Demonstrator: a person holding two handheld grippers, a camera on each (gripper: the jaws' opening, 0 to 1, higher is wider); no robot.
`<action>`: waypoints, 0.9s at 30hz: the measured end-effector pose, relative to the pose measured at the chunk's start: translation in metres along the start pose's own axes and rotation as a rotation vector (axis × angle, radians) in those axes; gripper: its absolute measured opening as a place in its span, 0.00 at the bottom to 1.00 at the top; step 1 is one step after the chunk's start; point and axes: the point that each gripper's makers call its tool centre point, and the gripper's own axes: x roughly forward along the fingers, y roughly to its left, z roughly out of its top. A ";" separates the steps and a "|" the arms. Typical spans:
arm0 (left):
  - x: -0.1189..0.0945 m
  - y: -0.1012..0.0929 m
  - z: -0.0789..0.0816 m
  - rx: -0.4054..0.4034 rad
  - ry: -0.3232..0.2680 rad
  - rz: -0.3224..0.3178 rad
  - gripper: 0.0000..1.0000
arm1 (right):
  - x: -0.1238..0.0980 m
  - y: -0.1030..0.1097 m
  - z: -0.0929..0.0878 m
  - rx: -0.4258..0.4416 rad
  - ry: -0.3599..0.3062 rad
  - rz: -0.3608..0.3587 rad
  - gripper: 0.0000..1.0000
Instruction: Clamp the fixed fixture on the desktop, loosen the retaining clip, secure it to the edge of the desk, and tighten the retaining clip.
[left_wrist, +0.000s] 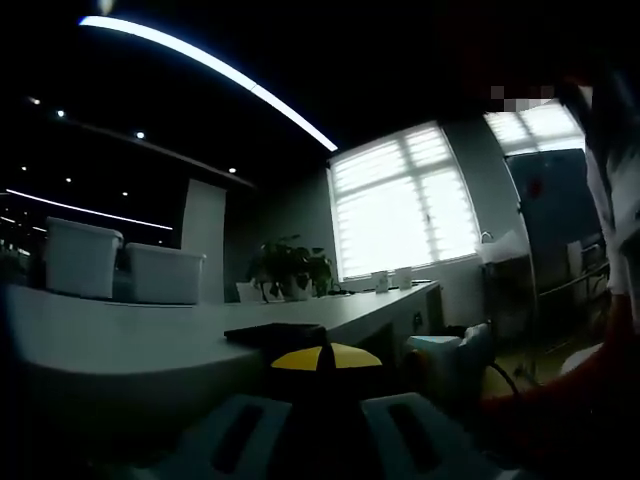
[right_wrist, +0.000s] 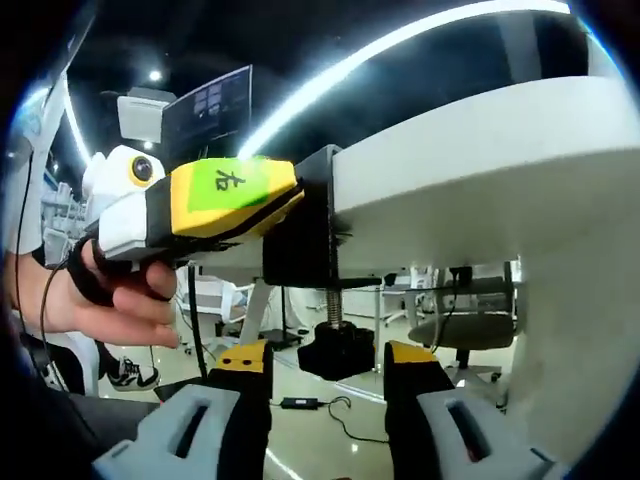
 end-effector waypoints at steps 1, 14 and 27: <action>0.000 0.000 0.000 0.002 -0.001 -0.001 0.01 | -0.003 0.002 -0.003 -0.013 0.007 -0.016 0.51; 0.001 -0.001 0.000 0.004 -0.010 -0.004 0.01 | -0.033 -0.027 0.012 0.009 -0.031 -0.582 0.36; 0.001 -0.001 0.001 0.007 -0.007 0.004 0.01 | -0.016 -0.022 0.016 -0.067 0.011 -0.647 0.30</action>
